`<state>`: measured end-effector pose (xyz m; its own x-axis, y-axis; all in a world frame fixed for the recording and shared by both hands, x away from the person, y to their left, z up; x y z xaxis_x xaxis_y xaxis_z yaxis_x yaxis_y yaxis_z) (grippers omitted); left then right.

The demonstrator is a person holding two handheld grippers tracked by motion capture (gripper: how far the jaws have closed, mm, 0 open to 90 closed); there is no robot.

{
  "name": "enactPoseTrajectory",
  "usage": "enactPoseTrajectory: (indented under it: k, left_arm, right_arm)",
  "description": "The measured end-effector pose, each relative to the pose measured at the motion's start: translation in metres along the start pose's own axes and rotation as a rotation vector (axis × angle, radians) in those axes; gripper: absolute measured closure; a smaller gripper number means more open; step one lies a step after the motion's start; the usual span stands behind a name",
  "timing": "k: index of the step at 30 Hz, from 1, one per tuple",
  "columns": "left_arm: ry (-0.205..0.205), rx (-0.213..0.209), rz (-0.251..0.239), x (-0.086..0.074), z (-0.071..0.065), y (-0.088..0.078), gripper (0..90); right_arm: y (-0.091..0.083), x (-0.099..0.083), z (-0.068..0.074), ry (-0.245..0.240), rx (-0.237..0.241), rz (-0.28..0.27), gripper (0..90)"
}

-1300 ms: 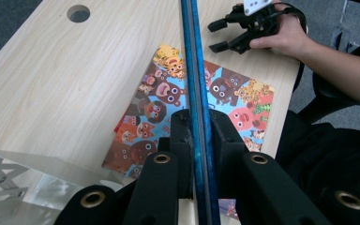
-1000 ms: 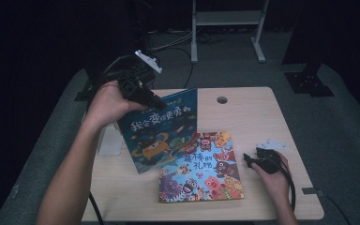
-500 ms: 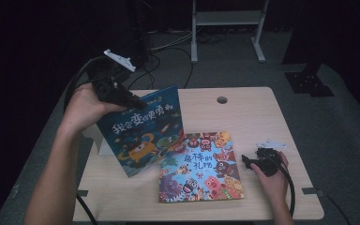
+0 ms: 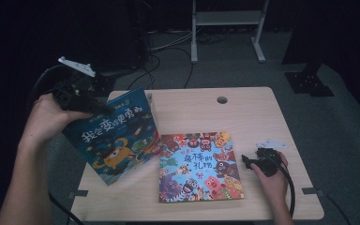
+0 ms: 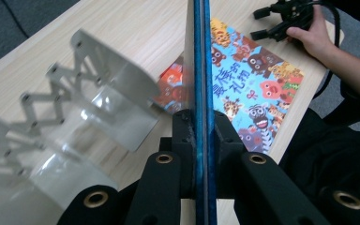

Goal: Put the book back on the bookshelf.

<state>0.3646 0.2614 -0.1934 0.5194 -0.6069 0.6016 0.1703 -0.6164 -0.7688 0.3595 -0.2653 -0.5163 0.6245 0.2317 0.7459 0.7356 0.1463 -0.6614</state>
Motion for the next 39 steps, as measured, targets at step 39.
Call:
enactPoseTrajectory:
  k: [39]
  left_arm:
    - [-0.394,0.312,-0.069,-0.072,0.088,-0.045,82.5]
  right_arm:
    - [0.000,0.000,0.000,0.007,-0.004,0.001,21.8]
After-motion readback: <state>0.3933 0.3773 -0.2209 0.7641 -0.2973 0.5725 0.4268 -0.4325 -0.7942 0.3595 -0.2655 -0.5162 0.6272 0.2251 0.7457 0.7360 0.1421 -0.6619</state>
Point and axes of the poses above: each handheld gripper's, and its own axes: y roughly forward along the jaws, x roughly out of its top, z roughly to its left, the point moved 2 cm from there along y, roughly forward along the jaws, and after that the axes turned 8 degrees about -x, right-handed, at the moved point
